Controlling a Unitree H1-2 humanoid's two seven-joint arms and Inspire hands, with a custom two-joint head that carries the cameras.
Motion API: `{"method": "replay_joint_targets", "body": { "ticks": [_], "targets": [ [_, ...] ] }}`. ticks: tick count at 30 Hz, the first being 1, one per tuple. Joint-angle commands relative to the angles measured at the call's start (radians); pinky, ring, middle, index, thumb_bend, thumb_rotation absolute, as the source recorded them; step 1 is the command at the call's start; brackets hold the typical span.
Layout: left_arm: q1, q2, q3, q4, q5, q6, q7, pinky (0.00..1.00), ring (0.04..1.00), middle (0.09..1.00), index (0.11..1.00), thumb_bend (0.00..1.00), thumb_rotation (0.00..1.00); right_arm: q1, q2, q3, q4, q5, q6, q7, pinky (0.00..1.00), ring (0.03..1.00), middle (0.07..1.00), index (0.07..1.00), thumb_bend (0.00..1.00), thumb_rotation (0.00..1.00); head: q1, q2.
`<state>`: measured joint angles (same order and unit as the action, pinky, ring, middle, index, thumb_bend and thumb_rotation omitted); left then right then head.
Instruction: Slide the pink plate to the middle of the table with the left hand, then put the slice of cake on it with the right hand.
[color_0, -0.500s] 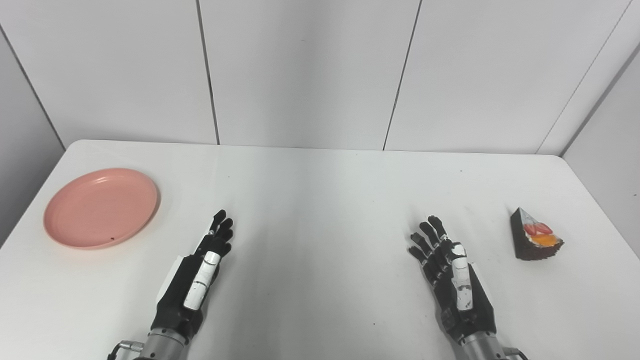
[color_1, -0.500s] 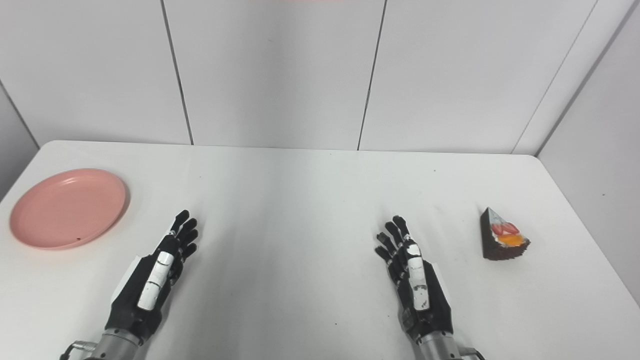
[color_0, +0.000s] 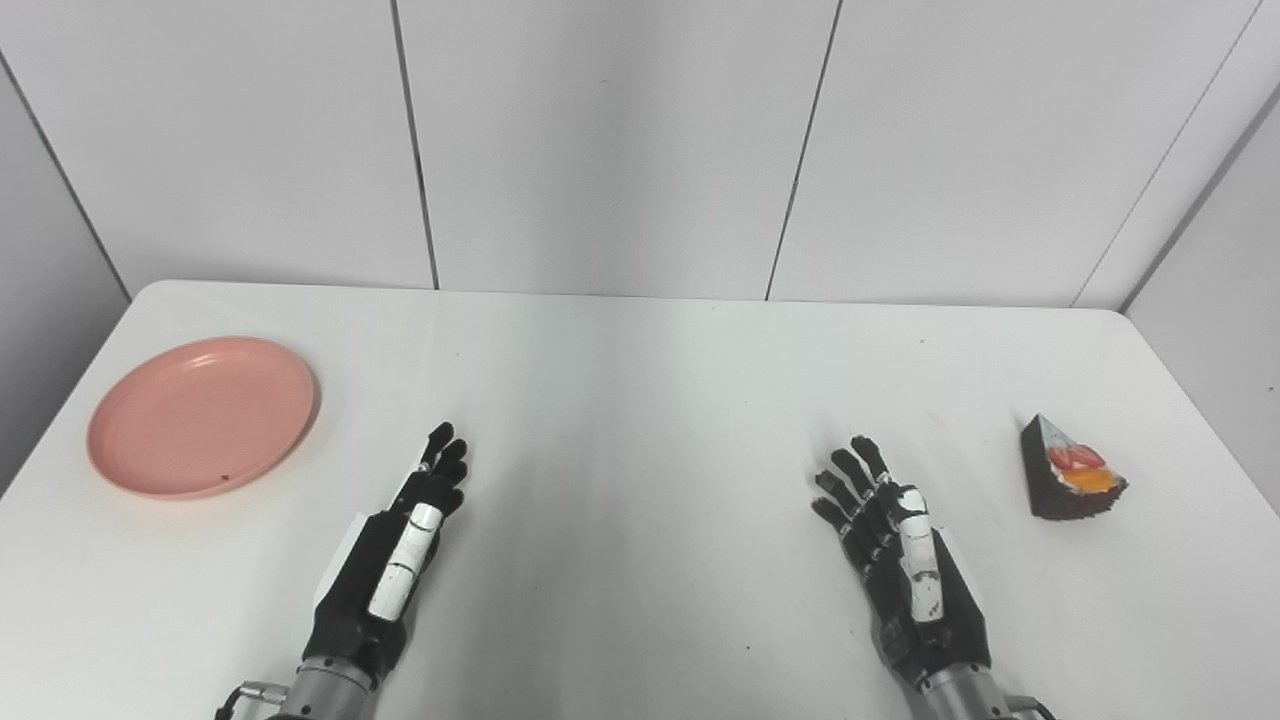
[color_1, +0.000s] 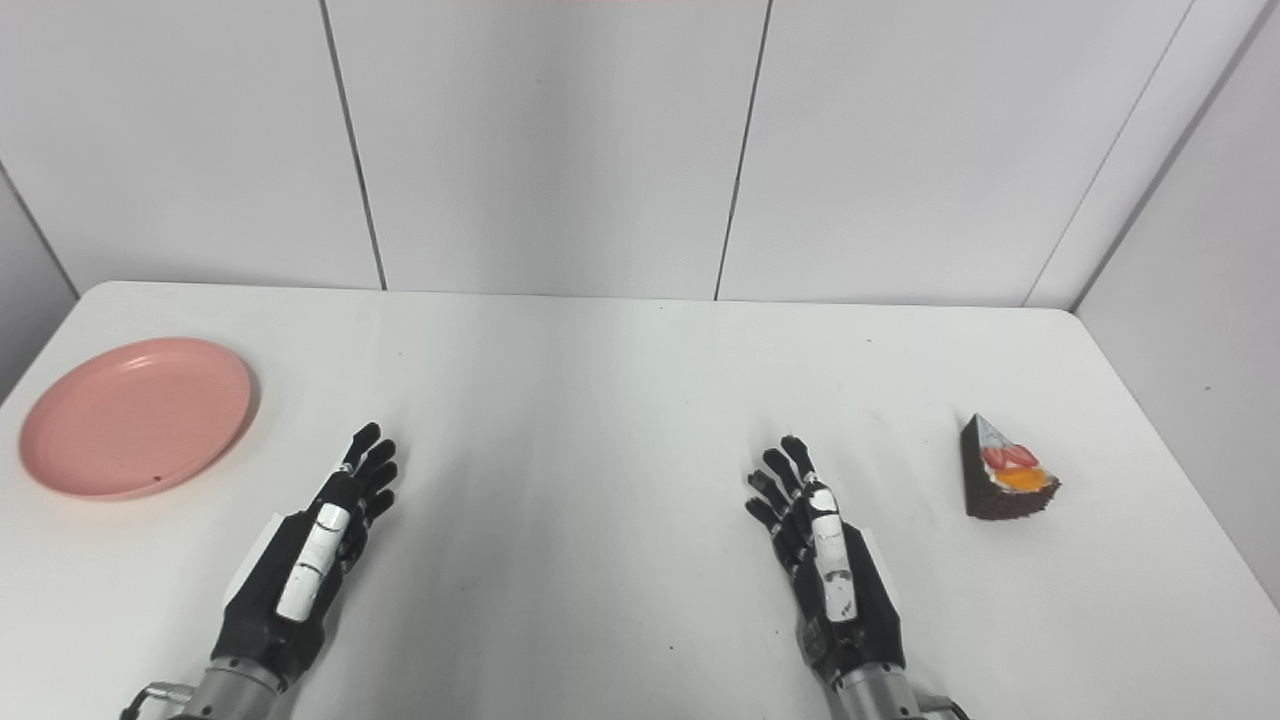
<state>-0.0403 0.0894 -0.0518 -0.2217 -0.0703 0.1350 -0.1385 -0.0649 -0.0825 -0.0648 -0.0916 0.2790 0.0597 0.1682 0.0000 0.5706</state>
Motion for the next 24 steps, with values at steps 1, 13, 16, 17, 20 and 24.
{"method": "replay_joint_targets", "body": {
  "ticks": [1,13,16,17,20,24],
  "targets": [
    [-0.012,0.004,0.000,-0.024,-0.006,-0.016,-0.007,1.00,1.000,1.000,1.000,0.77,0.93,-0.017,-0.008,-0.001,-0.034,0.012,-0.009,0.010,0.91,0.918,0.947,0.967,0.86,0.95,0.001,0.000],
    [-0.012,0.006,-0.001,-0.026,-0.005,-0.008,-0.008,1.00,1.000,1.000,1.000,0.76,0.93,-0.018,-0.010,0.003,-0.040,0.005,0.005,0.005,0.90,0.917,0.951,0.972,0.87,0.96,0.000,0.000],
    [-0.013,0.007,-0.001,-0.027,-0.007,-0.007,-0.010,1.00,1.000,1.000,1.000,0.76,0.93,-0.018,-0.009,0.002,-0.039,0.012,0.008,0.007,0.89,0.917,0.953,0.971,0.86,0.96,-0.001,0.000],
    [-0.013,0.006,-0.001,-0.028,-0.006,-0.006,-0.009,1.00,1.000,1.000,1.000,0.75,0.93,-0.018,-0.009,0.002,-0.039,0.013,0.009,0.008,0.89,0.917,0.955,0.970,0.86,0.95,-0.001,0.000],
    [-0.012,0.004,0.000,-0.029,-0.004,-0.003,-0.006,1.00,1.000,1.000,1.000,0.76,0.93,-0.017,-0.010,0.003,-0.041,0.013,0.012,0.007,0.89,0.914,0.957,0.969,0.86,0.95,0.000,0.000],
    [-0.012,0.005,-0.002,-0.031,-0.001,0.001,-0.006,1.00,1.000,1.000,1.000,0.77,0.93,-0.017,-0.011,0.003,-0.043,0.013,0.015,0.008,0.88,0.912,0.959,0.970,0.86,0.95,0.001,-0.001]
  ]
}}
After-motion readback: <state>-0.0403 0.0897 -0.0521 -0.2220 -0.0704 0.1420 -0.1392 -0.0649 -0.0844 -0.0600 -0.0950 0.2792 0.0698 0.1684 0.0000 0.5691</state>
